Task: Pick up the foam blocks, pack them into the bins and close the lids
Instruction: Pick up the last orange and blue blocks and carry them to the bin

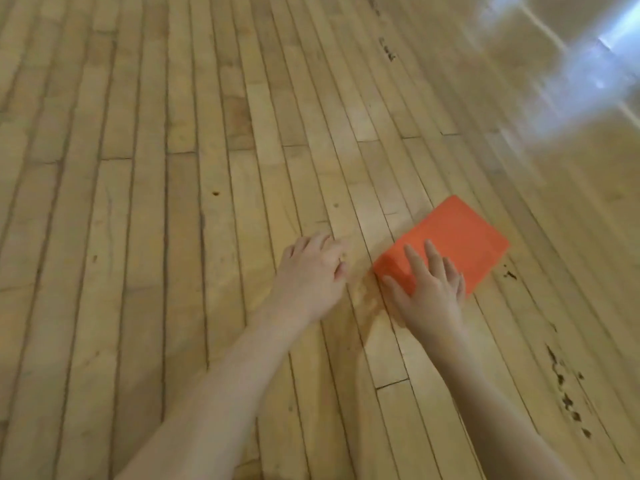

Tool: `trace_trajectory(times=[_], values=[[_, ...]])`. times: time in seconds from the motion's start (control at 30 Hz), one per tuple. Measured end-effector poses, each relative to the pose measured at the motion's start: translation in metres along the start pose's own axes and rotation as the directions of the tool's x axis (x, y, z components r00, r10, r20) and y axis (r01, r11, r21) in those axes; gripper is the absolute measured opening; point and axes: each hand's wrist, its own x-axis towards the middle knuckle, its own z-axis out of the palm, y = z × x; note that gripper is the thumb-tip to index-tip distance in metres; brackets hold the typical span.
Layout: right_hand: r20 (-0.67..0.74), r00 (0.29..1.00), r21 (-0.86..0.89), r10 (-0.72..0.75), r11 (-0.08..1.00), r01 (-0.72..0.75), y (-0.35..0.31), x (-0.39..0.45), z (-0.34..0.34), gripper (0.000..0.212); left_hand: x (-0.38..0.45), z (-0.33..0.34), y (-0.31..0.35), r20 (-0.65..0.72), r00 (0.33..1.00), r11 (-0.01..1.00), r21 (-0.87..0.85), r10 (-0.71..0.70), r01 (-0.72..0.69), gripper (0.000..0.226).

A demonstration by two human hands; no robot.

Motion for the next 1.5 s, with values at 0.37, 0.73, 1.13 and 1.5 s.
trace_trajectory(times=[0.37,0.73,1.13,1.5], values=[[0.032,0.996,0.08,0.08,0.993,-0.082,0.086,0.018,0.033,0.082,0.07,0.106,0.054,0.212,0.977,0.998,-0.065,0.039,-0.025,0.059],[-0.171,0.981,0.441,-0.088,0.884,0.156,0.048,-0.052,-0.006,0.057,-0.006,0.057,0.057,-0.079,0.996,0.847,-0.532,-0.035,-0.012,0.051],[-0.412,0.891,0.35,-0.191,0.87,0.348,-0.027,-0.177,-0.035,0.047,-0.127,-0.008,0.035,-0.144,0.977,0.771,-0.636,-0.158,0.031,0.064],[-0.288,0.947,0.366,0.14,0.93,-0.026,-0.019,-0.336,-0.094,0.054,-0.261,-0.016,0.088,-0.122,0.988,0.699,-0.698,0.095,-0.153,0.058]])
